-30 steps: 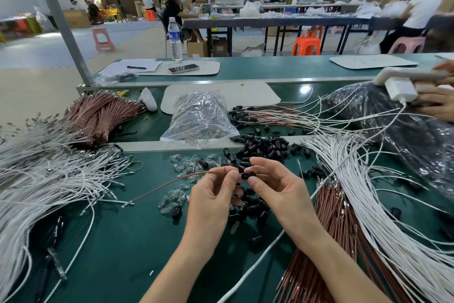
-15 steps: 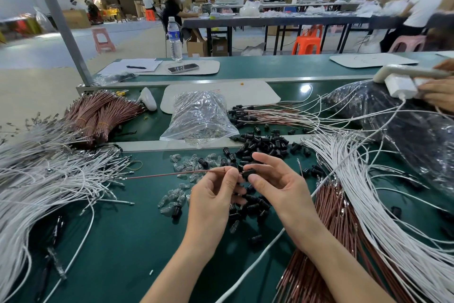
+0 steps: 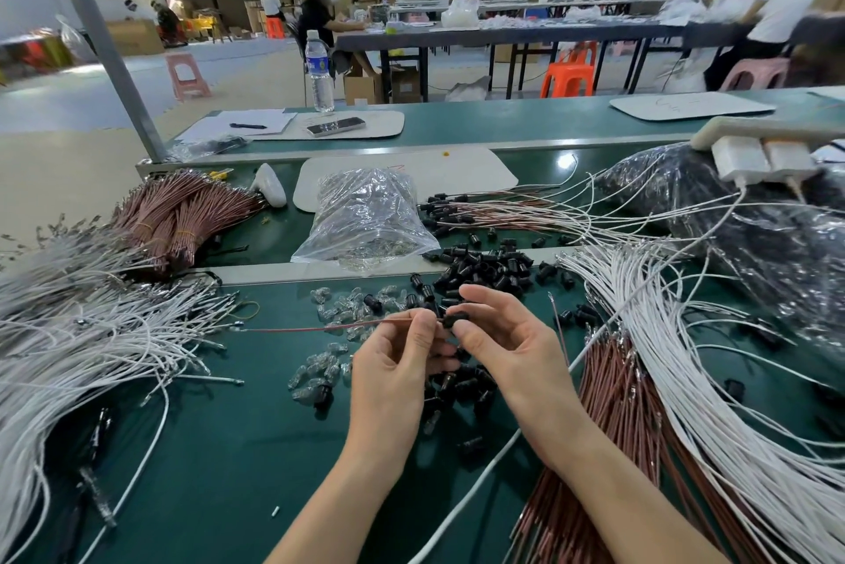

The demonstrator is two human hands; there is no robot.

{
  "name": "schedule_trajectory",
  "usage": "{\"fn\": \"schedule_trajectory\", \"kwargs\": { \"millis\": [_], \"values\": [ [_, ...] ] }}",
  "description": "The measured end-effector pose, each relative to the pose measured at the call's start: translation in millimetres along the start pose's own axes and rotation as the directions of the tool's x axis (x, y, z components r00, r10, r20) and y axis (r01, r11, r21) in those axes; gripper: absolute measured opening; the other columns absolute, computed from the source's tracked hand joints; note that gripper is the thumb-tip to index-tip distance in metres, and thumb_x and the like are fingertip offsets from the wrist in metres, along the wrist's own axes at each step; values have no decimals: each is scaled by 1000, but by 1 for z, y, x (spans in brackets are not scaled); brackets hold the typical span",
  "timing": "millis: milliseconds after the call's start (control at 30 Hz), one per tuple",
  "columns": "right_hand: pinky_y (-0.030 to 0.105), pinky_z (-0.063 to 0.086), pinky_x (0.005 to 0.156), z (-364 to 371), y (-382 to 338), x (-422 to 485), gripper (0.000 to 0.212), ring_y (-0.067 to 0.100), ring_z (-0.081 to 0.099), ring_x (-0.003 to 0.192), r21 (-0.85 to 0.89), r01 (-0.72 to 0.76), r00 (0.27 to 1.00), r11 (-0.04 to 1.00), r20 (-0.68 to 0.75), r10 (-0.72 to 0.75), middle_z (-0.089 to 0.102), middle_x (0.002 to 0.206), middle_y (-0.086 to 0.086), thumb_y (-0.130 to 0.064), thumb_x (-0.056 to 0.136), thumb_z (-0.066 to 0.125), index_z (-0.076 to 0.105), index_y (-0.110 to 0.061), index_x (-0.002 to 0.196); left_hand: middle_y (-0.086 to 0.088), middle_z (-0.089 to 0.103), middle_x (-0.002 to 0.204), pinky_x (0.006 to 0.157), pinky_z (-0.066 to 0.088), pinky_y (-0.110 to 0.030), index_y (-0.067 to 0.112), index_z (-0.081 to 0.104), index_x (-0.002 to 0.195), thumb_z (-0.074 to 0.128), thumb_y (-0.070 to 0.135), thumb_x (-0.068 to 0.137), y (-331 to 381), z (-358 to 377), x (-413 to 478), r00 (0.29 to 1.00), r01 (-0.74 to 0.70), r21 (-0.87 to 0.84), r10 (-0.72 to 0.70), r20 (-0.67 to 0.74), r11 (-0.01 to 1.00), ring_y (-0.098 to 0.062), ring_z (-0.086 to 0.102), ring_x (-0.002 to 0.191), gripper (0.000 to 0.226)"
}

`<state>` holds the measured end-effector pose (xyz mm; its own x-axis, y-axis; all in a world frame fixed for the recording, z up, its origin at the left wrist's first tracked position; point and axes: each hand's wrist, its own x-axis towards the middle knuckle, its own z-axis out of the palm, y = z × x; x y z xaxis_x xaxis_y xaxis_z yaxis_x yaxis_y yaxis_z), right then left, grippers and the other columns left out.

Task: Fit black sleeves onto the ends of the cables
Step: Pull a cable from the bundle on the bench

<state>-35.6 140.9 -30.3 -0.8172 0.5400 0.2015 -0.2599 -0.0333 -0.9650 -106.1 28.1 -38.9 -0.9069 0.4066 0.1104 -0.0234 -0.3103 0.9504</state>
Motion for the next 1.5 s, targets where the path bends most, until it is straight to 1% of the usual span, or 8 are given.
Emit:
{"fn": "schedule_trajectory", "kwargs": {
  "millis": [233,367,500,633,833,1000,1200,1500],
  "values": [
    [17,54,85,-8,-2,3,37,10,72,94,-7,-3,997,1000,-79,3,76,103,-8,-5,95,67,76,-39,107,-4,74,85,65,59,-24,2,66,97,60,28,96,2,-5,3,999,-28,-13,28,-42,1000,-15,70,73,27],
    [18,55,81,-9,-1,3,33,10,72,89,-27,-59,997,998,-42,58,78,98,-2,-5,98,61,80,-31,103,-4,73,83,65,59,-25,0,66,98,61,29,94,5,-7,4,999,-41,10,41,-32,999,-15,69,72,29],
    [14,53,77,-5,0,1,22,6,70,81,-93,-71,997,993,-4,71,77,90,8,-15,93,71,78,-30,108,-3,73,82,65,60,-28,1,66,100,62,30,93,5,-6,1,999,-47,37,47,13,998,-15,68,72,30],
    [16,54,77,-3,0,0,30,4,68,79,-121,1,1000,993,8,0,74,91,-7,-14,88,74,75,-32,113,-4,74,83,64,59,-27,4,68,99,63,31,91,6,-4,0,999,-44,64,42,32,997,-16,69,72,29],
    [17,54,70,-2,0,-4,16,7,70,78,-193,42,999,980,13,-41,78,91,-5,-36,84,74,75,-36,100,-5,75,82,62,58,-25,9,70,96,65,30,89,7,-3,-3,998,-42,90,37,54,995,-15,70,72,24],
    [17,55,69,-3,-1,-2,13,6,71,76,-153,6,1000,988,-7,-7,78,87,-3,-33,81,75,77,-32,93,-4,76,84,63,57,-23,14,72,95,66,23,95,6,-3,-5,995,-84,147,76,58,985,-13,71,74,11],
    [14,52,66,-4,-1,-1,11,1,65,67,-129,-28,1000,991,-8,28,76,79,-5,-29,83,76,78,-30,93,3,76,81,65,55,-19,33,72,92,66,34,94,7,-2,-9,987,-155,220,142,77,963,-9,72,75,7],
    [18,55,85,-12,-10,6,28,15,73,100,259,-130,991,957,-7,137,77,113,7,-14,82,68,81,-26,104,-4,74,86,69,60,-29,18,70,94,65,34,94,12,-5,-6,984,-176,179,179,-2,968,-18,70,77,17]
  ]
}}
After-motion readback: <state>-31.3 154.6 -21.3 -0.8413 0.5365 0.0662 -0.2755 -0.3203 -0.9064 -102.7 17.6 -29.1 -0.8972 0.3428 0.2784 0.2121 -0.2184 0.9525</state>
